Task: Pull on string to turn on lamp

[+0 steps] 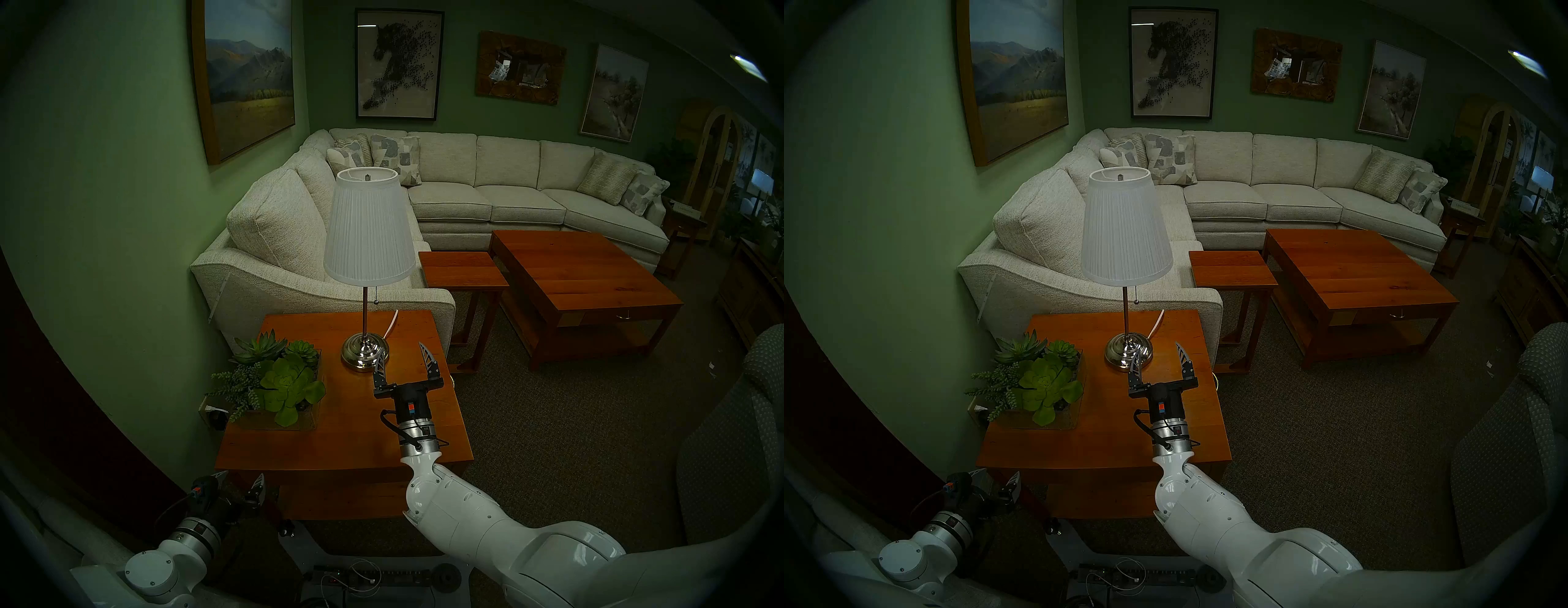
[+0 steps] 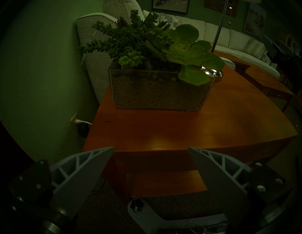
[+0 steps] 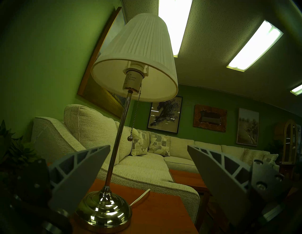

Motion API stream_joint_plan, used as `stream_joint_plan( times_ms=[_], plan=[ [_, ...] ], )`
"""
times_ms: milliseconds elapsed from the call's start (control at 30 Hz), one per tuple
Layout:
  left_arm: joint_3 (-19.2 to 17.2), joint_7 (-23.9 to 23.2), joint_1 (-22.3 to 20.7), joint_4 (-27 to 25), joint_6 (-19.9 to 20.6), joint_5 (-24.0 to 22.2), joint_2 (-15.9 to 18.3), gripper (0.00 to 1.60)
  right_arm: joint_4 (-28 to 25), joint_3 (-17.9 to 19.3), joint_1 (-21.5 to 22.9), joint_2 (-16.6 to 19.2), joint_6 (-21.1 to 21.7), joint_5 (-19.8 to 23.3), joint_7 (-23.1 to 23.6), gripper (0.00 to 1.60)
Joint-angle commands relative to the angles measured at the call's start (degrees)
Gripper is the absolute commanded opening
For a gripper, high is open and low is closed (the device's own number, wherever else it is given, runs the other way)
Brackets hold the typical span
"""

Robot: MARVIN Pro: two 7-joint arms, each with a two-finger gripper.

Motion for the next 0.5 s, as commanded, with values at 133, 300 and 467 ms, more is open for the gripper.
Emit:
stream_joint_plan(
  times_ms=[133, 300, 467],
  plan=[
    [-0.37, 0.03, -0.11, -0.62, -0.36, -0.04, 0.09, 1.60, -1.11, 0.08, 1.10, -0.16, -0.21, -0.20, -0.11, 1.60],
    [-0.36, 0.03, -0.11, -0.62, -0.37, -0.05, 0.10, 1.60, -1.08, 0.08, 1.12, -0.17, -0.23, -0.21, -0.12, 1.60],
    [-0.35, 0.04, -0.12, -0.62, -0.37, -0.05, 0.10, 1.60, -1.06, 0.09, 1.12, -0.18, -0.23, -0.22, -0.12, 1.60]
  ],
)
